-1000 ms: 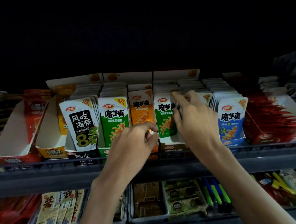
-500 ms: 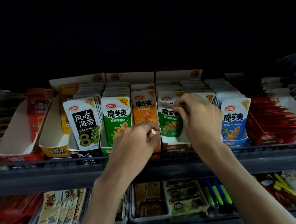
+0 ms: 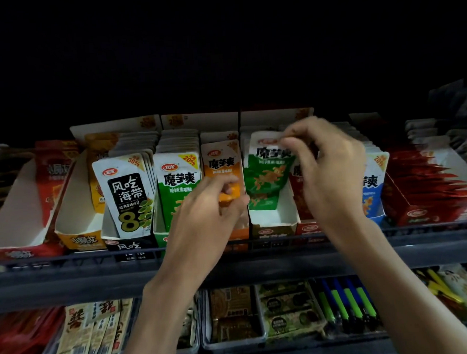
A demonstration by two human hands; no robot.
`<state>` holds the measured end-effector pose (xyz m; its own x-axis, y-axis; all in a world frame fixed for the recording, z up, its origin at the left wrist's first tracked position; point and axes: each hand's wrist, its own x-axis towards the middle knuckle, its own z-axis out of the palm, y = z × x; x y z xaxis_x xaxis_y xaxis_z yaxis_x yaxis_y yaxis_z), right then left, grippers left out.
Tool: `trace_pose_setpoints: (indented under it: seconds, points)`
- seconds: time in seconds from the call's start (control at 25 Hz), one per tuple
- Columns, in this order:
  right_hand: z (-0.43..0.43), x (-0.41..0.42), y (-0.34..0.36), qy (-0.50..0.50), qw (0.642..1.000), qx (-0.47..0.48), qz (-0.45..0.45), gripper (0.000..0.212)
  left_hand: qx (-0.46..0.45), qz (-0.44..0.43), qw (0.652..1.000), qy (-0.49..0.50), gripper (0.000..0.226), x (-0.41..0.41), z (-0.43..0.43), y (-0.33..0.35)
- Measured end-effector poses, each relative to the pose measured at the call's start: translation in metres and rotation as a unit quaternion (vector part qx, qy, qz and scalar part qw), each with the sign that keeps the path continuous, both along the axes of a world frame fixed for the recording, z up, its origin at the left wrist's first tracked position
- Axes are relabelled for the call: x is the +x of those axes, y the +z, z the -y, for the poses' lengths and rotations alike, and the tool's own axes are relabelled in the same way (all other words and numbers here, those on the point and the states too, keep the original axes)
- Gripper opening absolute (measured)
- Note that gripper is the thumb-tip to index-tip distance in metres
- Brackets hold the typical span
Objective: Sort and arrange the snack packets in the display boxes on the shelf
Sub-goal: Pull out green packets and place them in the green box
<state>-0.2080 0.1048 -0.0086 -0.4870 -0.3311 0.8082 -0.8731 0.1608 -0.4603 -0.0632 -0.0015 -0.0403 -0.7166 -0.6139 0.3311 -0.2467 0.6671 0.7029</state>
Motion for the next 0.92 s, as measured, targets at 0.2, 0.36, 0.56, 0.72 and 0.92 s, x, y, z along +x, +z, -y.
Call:
trace_pose_setpoints:
  seconds: [0.2, 0.36, 0.56, 0.72, 0.92]
  points:
    - [-0.012, 0.018, 0.022, 0.094, 0.988, -0.057, 0.112, 0.005, 0.126, -0.100, 0.985, -0.061, 0.035, 0.004, -0.006, 0.009]
    - [-0.010, 0.018, 0.024, 0.172, 0.953, -0.027, 0.246, 0.002, 0.169, -0.136, 0.966, -0.140, 0.034, 0.006, -0.010, 0.017]
    - [-0.006, 0.021, 0.025, 0.258, 0.895, -0.034, 0.362, 0.004, 0.187, -0.176, 0.954, -0.154, 0.052, 0.011, -0.013, 0.026]
    - [-0.005, 0.025, 0.026, 0.262, 0.893, -0.035, 0.364, 0.005, 0.204, -0.183, 0.948, -0.161, 0.052, 0.013, -0.011, 0.025]
    - [-0.002, 0.025, 0.025, 0.274, 0.886, -0.036, 0.372, 0.003, 0.199, -0.188, 0.951, -0.147, 0.049, 0.015, -0.007, 0.023]
